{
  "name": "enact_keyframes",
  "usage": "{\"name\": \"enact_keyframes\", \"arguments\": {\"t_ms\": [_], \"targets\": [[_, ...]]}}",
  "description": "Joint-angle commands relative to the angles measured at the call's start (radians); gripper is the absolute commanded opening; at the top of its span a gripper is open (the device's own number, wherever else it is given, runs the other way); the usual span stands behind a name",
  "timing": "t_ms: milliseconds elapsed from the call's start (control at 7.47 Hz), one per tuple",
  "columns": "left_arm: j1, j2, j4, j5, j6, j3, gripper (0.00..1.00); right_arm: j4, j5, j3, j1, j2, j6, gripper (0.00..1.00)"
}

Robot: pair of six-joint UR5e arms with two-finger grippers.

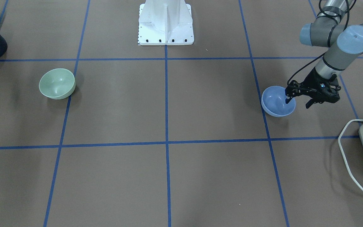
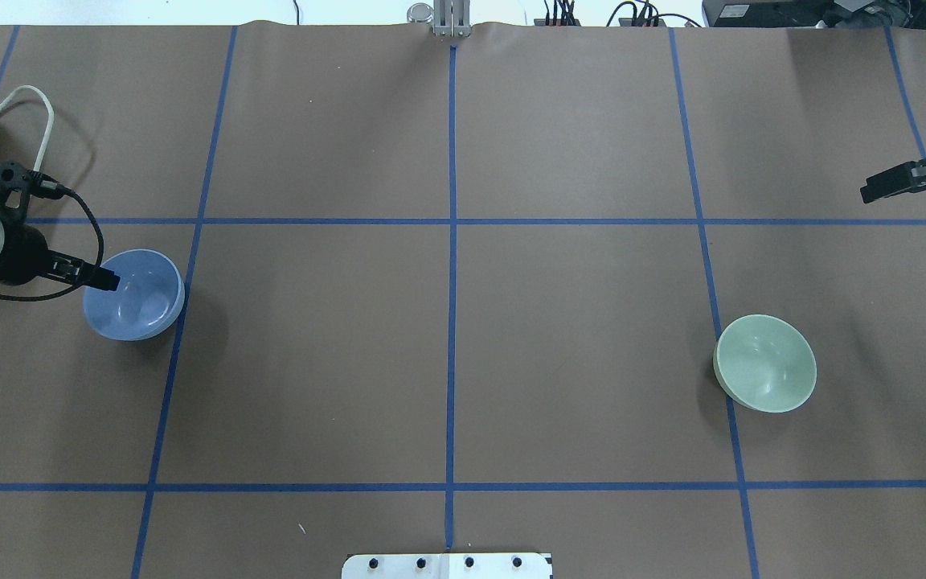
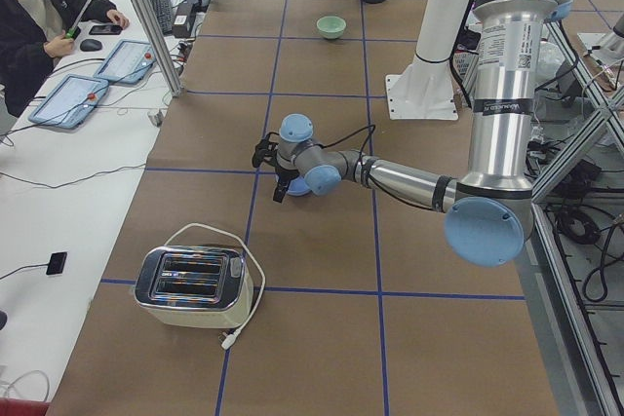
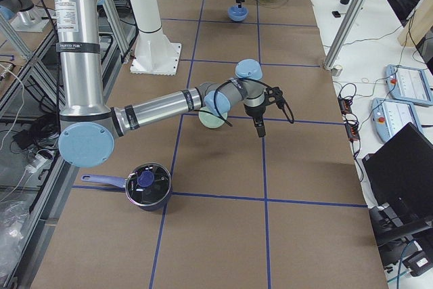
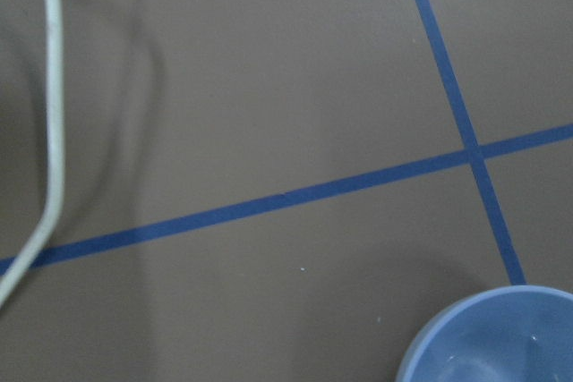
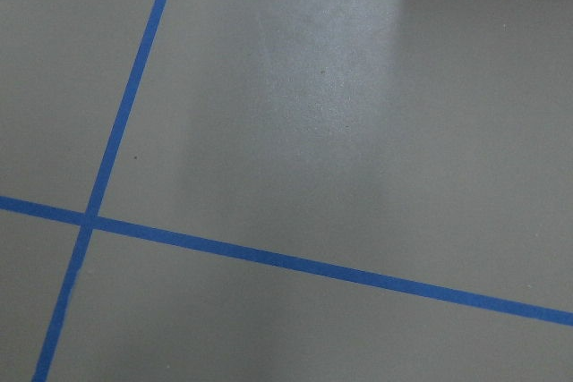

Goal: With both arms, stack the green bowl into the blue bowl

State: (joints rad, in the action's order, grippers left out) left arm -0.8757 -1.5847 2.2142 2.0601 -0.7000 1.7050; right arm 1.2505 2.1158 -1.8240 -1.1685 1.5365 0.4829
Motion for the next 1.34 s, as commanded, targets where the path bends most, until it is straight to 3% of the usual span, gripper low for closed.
{"name": "enact_keyframes", "arguments": {"t_ms": [0,268,536,804,938,1205], "targets": [[0.018,0.002,0.015,-0.005,0.003,-0.008,0.00,-0.002,0.000,0.000,0.000,0.001,0.000,1.00],[0.017,0.000,0.027,-0.005,0.002,0.001,0.00,-0.002,0.000,0.000,0.000,0.001,0.000,1.00],[0.017,-0.020,-0.034,0.005,-0.016,0.095,0.00,-0.002,0.000,-0.001,0.001,-0.001,0.002,1.00],[0.027,-0.247,-0.338,-0.001,-0.144,0.153,0.00,-0.002,0.000,0.000,0.001,-0.001,0.002,1.00],[0.114,-0.356,-0.422,-0.009,-0.214,0.139,0.00,0.000,0.000,0.000,0.001,-0.004,0.002,1.00],[0.283,-0.568,-0.472,-0.150,-0.381,0.018,0.00,0.000,0.000,0.003,0.001,-0.006,0.005,1.00]]}}
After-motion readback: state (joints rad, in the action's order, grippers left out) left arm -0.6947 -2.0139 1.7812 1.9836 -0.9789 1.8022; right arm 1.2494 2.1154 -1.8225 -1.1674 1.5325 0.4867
